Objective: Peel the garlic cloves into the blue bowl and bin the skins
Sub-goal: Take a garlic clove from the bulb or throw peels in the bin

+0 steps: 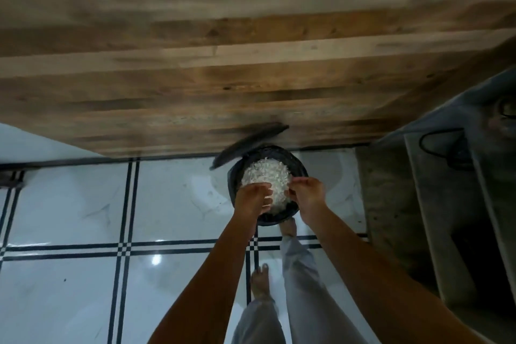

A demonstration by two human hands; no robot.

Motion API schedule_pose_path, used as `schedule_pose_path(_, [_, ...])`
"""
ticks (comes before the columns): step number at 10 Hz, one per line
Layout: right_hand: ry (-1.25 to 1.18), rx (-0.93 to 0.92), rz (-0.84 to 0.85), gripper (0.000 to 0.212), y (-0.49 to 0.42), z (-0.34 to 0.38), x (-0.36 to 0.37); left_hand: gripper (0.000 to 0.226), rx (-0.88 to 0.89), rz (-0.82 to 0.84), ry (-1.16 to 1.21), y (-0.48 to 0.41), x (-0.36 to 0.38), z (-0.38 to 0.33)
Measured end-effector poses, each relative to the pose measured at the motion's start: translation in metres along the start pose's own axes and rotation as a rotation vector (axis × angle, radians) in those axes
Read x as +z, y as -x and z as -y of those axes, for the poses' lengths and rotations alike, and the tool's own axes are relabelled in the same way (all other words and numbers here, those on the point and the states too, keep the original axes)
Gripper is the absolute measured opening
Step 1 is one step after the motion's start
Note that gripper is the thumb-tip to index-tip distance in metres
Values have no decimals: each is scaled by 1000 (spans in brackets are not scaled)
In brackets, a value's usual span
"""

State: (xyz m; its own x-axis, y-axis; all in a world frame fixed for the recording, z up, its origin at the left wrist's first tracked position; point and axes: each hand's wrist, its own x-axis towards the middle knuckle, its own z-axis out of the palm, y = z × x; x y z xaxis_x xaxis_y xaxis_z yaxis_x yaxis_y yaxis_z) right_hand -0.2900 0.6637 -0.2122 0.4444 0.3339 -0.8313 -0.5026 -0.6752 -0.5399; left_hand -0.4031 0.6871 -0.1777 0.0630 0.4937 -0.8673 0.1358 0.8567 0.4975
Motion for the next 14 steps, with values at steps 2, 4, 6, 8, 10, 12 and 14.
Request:
schedule_pose_path(2, [-61, 143, 0, 18, -45, -16, 20, 34, 114, 55, -220, -34, 31, 11])
schedule_pose_path(4, [-150, 184, 218, 50, -26, -13, 25, 60, -7, 146, -132, -53, 54, 24])
schedule_pose_path(6, [-347, 89, 297, 50, 23, 14, 1, 44, 92, 44, -64, -7, 40, -4])
schedule_pose_path(8, [-516, -157, 210, 29, 109, 36, -73, 33, 299, 169, -116, 82, 52, -24])
schedule_pose_path(10, [-784, -357, -13, 25, 184, 30, -188, 23, 428, 477, -213, 174, 127, -2])
schedule_pose_path(12, [-947, -483, -330, 11, 254, -18, -333, 21, 449, 795, -417, 271, 223, 68])
schedule_pose_path(14, [-1115, -544, -539, 9, 303, -91, -458, 19, 406, 1055, -608, 364, 310, 167])
